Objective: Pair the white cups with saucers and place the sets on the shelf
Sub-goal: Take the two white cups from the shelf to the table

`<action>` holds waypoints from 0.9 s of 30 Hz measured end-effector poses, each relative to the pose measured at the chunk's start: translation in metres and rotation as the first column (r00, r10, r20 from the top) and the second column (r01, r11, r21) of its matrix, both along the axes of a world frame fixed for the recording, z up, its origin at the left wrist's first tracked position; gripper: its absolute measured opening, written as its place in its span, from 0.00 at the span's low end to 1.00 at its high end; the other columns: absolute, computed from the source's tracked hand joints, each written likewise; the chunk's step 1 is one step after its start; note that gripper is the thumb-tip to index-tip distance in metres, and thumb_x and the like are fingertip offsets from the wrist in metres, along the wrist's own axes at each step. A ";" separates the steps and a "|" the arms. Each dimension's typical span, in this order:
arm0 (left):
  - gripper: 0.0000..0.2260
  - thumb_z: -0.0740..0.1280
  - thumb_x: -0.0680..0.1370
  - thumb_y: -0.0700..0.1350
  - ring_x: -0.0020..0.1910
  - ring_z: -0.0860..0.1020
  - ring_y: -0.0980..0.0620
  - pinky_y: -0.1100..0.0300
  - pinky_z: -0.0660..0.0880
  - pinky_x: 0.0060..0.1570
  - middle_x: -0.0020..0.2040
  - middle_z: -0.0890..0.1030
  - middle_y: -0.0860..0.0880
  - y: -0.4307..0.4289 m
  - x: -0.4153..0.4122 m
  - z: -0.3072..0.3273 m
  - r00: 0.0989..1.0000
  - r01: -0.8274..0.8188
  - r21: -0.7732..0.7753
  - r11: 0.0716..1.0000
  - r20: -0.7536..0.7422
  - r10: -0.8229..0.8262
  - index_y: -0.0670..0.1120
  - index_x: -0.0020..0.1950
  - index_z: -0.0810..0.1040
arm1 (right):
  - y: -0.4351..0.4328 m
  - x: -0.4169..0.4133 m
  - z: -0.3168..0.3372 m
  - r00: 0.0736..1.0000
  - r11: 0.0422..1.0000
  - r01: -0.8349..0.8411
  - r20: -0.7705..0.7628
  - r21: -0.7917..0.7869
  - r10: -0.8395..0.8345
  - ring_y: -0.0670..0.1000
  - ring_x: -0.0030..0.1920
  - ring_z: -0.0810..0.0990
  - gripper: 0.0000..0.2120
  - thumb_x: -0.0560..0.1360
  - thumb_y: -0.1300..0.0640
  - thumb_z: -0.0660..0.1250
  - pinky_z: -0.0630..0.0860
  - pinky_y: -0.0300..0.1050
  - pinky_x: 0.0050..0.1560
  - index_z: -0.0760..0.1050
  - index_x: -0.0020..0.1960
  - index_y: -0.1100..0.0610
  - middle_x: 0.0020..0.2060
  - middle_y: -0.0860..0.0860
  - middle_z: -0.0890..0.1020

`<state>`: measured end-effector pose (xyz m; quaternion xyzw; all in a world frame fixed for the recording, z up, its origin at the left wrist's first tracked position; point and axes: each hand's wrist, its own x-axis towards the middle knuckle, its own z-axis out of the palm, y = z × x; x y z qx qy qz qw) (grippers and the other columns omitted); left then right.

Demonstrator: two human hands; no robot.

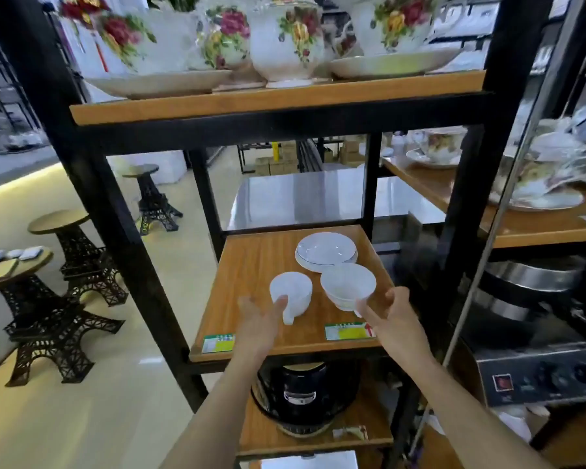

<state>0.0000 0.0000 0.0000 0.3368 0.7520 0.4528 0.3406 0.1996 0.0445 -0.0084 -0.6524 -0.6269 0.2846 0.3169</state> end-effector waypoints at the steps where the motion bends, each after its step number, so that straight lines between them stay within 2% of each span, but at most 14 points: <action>1: 0.33 0.65 0.76 0.58 0.64 0.71 0.40 0.50 0.73 0.50 0.67 0.68 0.46 0.004 0.001 -0.003 0.997 -0.015 -0.029 0.999 0.072 0.017 0.44 0.72 0.56 | 0.006 0.000 -0.004 0.999 0.996 -0.008 -0.054 -0.086 0.003 0.55 0.56 0.78 0.33 0.68 0.33 0.64 0.78 0.57 0.55 0.59 0.63 0.51 0.60 0.52 0.75; 3: 0.29 0.66 0.75 0.58 0.50 0.78 0.42 0.51 0.78 0.38 0.56 0.75 0.43 0.010 0.000 -0.011 0.981 -0.027 -0.082 0.996 0.188 0.042 0.45 0.68 0.60 | 0.014 -0.002 -0.007 0.987 0.969 -0.047 -0.160 -0.244 0.008 0.55 0.50 0.78 0.31 0.70 0.37 0.65 0.80 0.51 0.44 0.60 0.64 0.53 0.55 0.53 0.75; 5: 0.25 0.66 0.74 0.59 0.36 0.79 0.45 0.54 0.78 0.29 0.47 0.79 0.42 0.013 -0.001 -0.018 0.974 -0.021 -0.107 0.994 0.221 0.045 0.47 0.63 0.62 | 0.019 -0.004 -0.009 0.958 0.933 -0.093 -0.287 -0.349 -0.011 0.53 0.40 0.78 0.28 0.72 0.40 0.65 0.76 0.45 0.32 0.60 0.65 0.52 0.48 0.54 0.76; 7: 0.19 0.65 0.76 0.57 0.31 0.77 0.46 0.57 0.77 0.27 0.42 0.79 0.42 0.017 -0.002 -0.022 0.979 -0.020 -0.090 0.996 0.201 0.038 0.47 0.58 0.64 | 0.023 -0.006 -0.011 0.928 0.925 -0.127 -0.373 -0.359 -0.017 0.52 0.33 0.75 0.22 0.73 0.42 0.65 0.73 0.43 0.28 0.62 0.61 0.51 0.42 0.55 0.78; 10: 0.09 0.63 0.78 0.54 0.30 0.77 0.46 0.55 0.77 0.30 0.40 0.80 0.42 0.019 0.004 -0.020 0.954 -0.007 -0.075 0.997 0.298 0.029 0.48 0.47 0.70 | 0.024 -0.011 -0.010 0.878 0.899 -0.190 -0.478 -0.395 -0.025 0.52 0.33 0.76 0.16 0.75 0.44 0.63 0.72 0.42 0.26 0.69 0.58 0.51 0.44 0.57 0.81; 12: 0.09 0.61 0.80 0.52 0.33 0.78 0.46 0.54 0.78 0.31 0.41 0.80 0.42 0.018 0.007 -0.017 0.925 -0.004 -0.080 0.997 0.379 0.034 0.51 0.41 0.69 | 0.023 -0.012 -0.009 0.834 0.882 -0.225 -0.550 -0.414 -0.045 0.53 0.36 0.78 0.14 0.76 0.45 0.62 0.74 0.42 0.26 0.71 0.58 0.51 0.46 0.58 0.81; 14: 0.10 0.60 0.80 0.52 0.37 0.79 0.46 0.55 0.77 0.29 0.45 0.81 0.42 0.018 0.008 -0.015 0.913 0.027 -0.103 0.994 0.408 0.018 0.48 0.44 0.73 | 0.022 -0.012 -0.008 0.789 0.863 -0.274 -0.612 -0.425 -0.051 0.54 0.38 0.79 0.14 0.77 0.47 0.62 0.76 0.43 0.28 0.73 0.56 0.55 0.48 0.59 0.81; 16: 0.15 0.58 0.81 0.52 0.41 0.80 0.47 0.55 0.76 0.31 0.48 0.81 0.42 0.018 0.009 -0.013 0.898 0.053 -0.134 0.990 0.439 0.011 0.43 0.46 0.76 | 0.021 -0.013 -0.008 0.769 0.853 -0.282 -0.635 -0.439 -0.073 0.55 0.43 0.80 0.14 0.78 0.48 0.61 0.77 0.45 0.30 0.75 0.50 0.58 0.50 0.60 0.81; 19: 0.17 0.57 0.81 0.55 0.42 0.78 0.48 0.55 0.74 0.34 0.51 0.81 0.42 0.019 0.009 -0.016 0.861 0.083 -0.153 0.985 0.508 0.006 0.42 0.45 0.76 | 0.021 -0.015 -0.008 0.771 0.869 -0.237 -0.628 -0.434 -0.104 0.56 0.49 0.81 0.16 0.78 0.47 0.60 0.80 0.45 0.31 0.73 0.42 0.60 0.51 0.60 0.79; 21: 0.18 0.59 0.79 0.58 0.38 0.76 0.49 0.57 0.71 0.31 0.48 0.80 0.43 0.020 0.011 -0.016 0.861 0.085 -0.171 0.982 0.508 0.014 0.44 0.47 0.76 | 0.023 -0.017 -0.008 0.762 0.877 -0.203 -0.633 -0.435 -0.138 0.56 0.50 0.81 0.17 0.78 0.46 0.59 0.82 0.47 0.36 0.71 0.40 0.59 0.49 0.59 0.79; 24: 0.15 0.61 0.78 0.55 0.30 0.67 0.53 0.62 0.64 0.24 0.35 0.72 0.47 0.023 0.014 -0.019 0.865 -0.012 -0.132 0.991 0.495 0.076 0.44 0.41 0.72 | 0.027 -0.019 -0.009 0.797 0.903 -0.123 -0.583 -0.411 -0.157 0.55 0.48 0.80 0.20 0.78 0.46 0.57 0.78 0.52 0.55 0.69 0.35 0.58 0.46 0.56 0.80; 25: 0.14 0.61 0.79 0.54 0.28 0.65 0.54 0.64 0.61 0.22 0.33 0.69 0.48 0.023 0.015 -0.019 0.862 -0.045 -0.101 0.994 0.500 0.090 0.45 0.39 0.70 | 0.028 -0.020 -0.010 0.818 0.914 -0.091 -0.554 -0.394 -0.157 0.55 0.46 0.80 0.20 0.79 0.46 0.56 0.76 0.52 0.58 0.68 0.34 0.58 0.44 0.57 0.80; 27: 0.14 0.60 0.80 0.52 0.27 0.61 0.55 0.65 0.57 0.19 0.33 0.64 0.49 0.020 0.018 -0.020 0.867 -0.087 -0.050 0.995 0.488 0.100 0.46 0.37 0.67 | 0.026 -0.020 -0.009 0.828 0.933 -0.040 -0.535 -0.358 -0.170 0.53 0.41 0.78 0.19 0.79 0.48 0.56 0.75 0.49 0.53 0.68 0.34 0.58 0.41 0.57 0.79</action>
